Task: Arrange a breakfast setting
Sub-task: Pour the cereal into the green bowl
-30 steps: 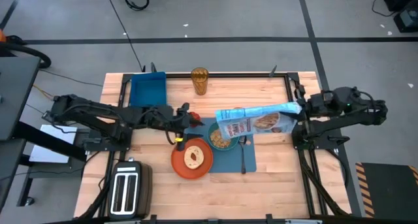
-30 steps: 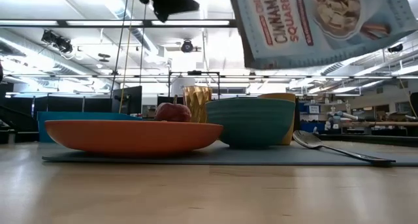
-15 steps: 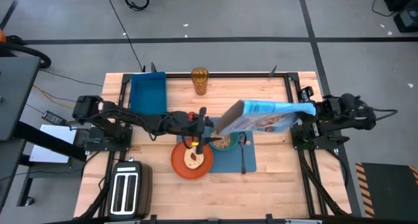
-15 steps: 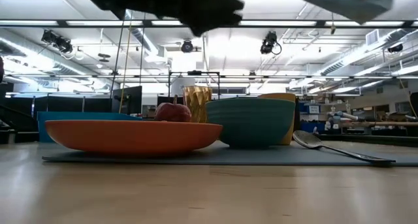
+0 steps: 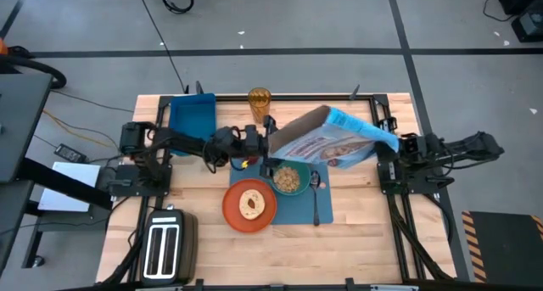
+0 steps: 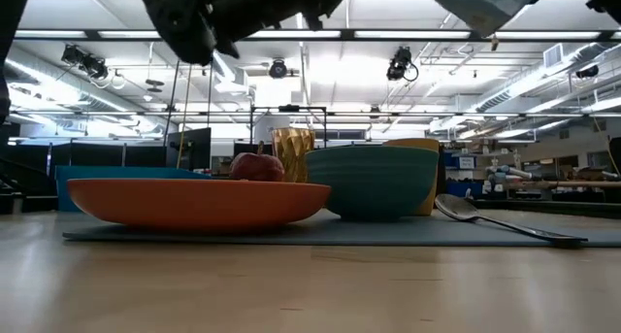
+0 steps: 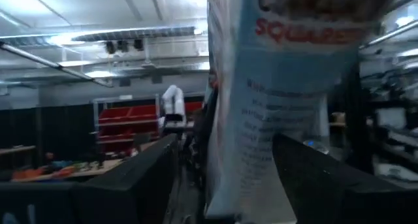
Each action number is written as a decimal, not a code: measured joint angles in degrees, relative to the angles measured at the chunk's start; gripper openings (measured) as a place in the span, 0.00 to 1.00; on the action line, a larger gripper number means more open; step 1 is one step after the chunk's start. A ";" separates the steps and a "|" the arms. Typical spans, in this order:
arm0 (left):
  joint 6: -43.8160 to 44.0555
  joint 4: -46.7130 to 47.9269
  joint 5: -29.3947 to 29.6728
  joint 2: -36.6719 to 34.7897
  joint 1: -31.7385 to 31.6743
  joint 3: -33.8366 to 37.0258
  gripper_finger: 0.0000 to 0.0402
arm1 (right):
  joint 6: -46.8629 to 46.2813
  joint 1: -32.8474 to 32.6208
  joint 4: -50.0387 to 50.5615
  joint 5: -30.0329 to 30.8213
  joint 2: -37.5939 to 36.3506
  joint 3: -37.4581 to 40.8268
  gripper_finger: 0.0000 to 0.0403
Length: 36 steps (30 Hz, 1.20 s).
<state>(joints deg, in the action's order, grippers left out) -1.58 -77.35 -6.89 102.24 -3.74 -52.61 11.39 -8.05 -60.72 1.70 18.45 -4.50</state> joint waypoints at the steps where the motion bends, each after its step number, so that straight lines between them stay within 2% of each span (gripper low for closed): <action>1: 0.82 -0.03 -1.16 0.62 -0.35 -0.97 0.65 | 0.42 0.00 -0.58 0.55 1.42 -0.14 0.05; 6: 1.16 0.76 -7.31 3.91 -0.64 -5.68 0.65 | 2.75 -0.02 -5.55 3.05 6.03 -0.14 0.06; 10: 1.08 2.77 -8.68 4.06 -0.60 -6.11 0.65 | 4.03 0.02 -10.71 1.56 5.11 -0.08 0.06; 14: 0.55 2.20 -8.14 4.07 -0.59 -6.09 0.65 | 4.44 0.02 -9.32 1.87 3.83 -0.17 0.06; 19: 2.33 2.02 -2.44 4.03 -1.70 -6.09 0.65 | 4.37 0.04 -7.76 0.30 4.96 -0.12 0.06; 24: 5.58 2.13 -2.69 4.03 -2.73 -6.48 0.67 | 5.35 0.04 -8.09 -0.01 6.20 -0.14 0.06; 30: 3.86 3.26 -3.36 4.03 -2.81 -9.40 0.69 | 5.76 0.04 -8.08 -0.32 7.07 -0.29 0.06; 36: 5.44 4.28 -12.37 4.03 -2.82 -11.54 0.67 | 7.41 0.03 -7.68 1.21 6.88 -0.15 0.06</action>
<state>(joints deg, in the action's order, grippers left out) 3.87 -73.07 -19.26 106.28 -6.55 -64.15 18.80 -8.03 -68.40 2.91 25.34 -4.66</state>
